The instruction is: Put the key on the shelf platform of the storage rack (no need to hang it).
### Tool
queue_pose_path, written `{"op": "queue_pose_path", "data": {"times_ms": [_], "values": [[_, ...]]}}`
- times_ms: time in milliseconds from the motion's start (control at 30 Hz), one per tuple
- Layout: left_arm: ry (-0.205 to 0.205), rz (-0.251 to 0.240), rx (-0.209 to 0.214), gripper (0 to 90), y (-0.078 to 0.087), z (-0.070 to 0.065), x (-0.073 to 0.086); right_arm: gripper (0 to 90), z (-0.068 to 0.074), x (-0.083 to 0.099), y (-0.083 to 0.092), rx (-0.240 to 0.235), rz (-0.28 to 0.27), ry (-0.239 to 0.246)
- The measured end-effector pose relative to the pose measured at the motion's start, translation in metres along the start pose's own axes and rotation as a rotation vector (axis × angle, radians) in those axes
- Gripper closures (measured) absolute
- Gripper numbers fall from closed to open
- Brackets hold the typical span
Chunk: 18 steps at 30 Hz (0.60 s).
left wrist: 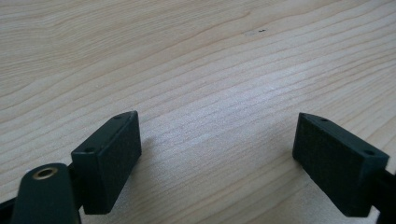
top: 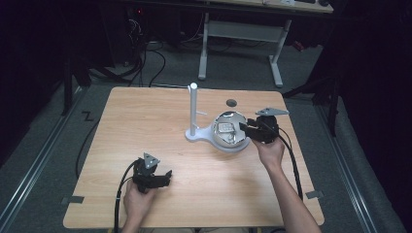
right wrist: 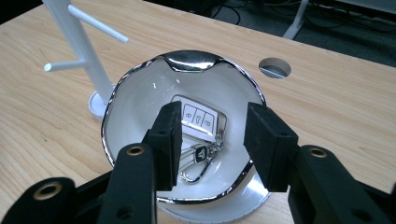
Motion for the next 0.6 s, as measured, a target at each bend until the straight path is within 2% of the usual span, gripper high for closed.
{"op": "queue_pose_path", "data": {"times_ms": [133, 300, 367, 500, 600], "values": [[0.000, 0.000, 0.000, 15.8, 0.000, 0.000, 0.000, 56.0, 0.001, 0.002, 0.005, -0.001, 0.006, 0.006], [0.000, 0.000, -0.001, 15.8, 0.000, 0.000, 0.000, 54.9, 0.002, 0.003, 0.013, -0.010, -0.012, 0.003], [-0.001, 0.000, -0.001, 15.8, 0.000, 0.000, 0.000, 54.4, 0.000, 0.007, 0.015, -0.009, -0.017, -0.005], [0.001, 0.000, 0.000, 15.8, 0.000, 0.000, 0.000, 53.6, -0.005, 0.016, 0.019, -0.008, 0.006, -0.015], [0.001, 0.000, 0.000, 15.8, 0.000, 0.000, 0.000, 53.6, -0.007, 0.017, 0.026, -0.010, -0.009, -0.025]]}}
Point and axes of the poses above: each handheld gripper's, and its own axes: y roughly backward along the jaws, x roughly out of its underside, z roughly to its left, the point moved 9 cm from there along -y, roughly forward along the jaws, and after that the axes turned 11 degrees about z, right-handed, at the moved point
